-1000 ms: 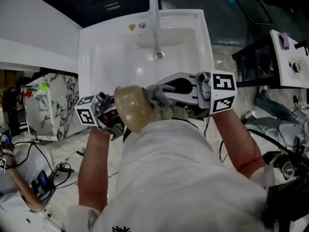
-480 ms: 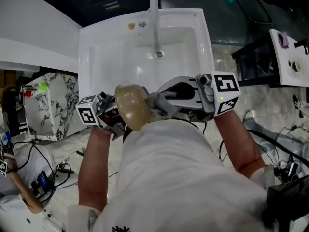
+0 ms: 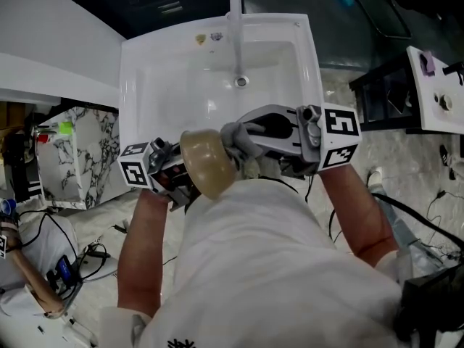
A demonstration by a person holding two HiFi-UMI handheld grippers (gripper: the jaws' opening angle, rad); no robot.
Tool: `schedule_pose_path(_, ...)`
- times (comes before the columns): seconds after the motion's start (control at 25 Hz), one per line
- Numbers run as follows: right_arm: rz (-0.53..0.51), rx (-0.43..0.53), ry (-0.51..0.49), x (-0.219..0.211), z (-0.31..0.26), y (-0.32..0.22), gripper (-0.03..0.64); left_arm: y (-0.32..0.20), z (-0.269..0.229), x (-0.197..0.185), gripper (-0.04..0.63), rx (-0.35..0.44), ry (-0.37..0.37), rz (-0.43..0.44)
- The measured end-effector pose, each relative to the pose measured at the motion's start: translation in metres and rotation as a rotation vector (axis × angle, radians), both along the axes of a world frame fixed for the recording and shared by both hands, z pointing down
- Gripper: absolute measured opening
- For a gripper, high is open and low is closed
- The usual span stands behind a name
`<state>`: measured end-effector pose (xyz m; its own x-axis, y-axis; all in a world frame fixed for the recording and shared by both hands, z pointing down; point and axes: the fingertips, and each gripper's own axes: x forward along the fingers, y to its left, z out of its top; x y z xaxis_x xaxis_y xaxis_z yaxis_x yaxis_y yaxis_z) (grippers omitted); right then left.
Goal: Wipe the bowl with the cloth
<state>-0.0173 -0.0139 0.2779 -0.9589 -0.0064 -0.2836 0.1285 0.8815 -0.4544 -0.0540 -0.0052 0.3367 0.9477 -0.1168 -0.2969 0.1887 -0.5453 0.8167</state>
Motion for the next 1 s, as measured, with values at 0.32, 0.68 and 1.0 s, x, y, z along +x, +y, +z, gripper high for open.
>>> schedule_pose_path(0.32,0.047,-0.038,0.088,-0.004,0.024,-0.010,0.035,-0.004,-0.007,-0.007,0.017,0.011,0.026,-0.030)
schedule_pose_path(0.68,0.046,-0.088,0.165,-0.012,0.050,-0.003,0.035,-0.010,-0.012,-0.009,0.018,0.019,0.045,-0.055)
schedule_pose_path(1.0,-0.062,-0.063,0.201,-0.015,0.056,0.020,0.035,-0.020,-0.008,-0.015,0.017,0.017,0.022,-0.104)
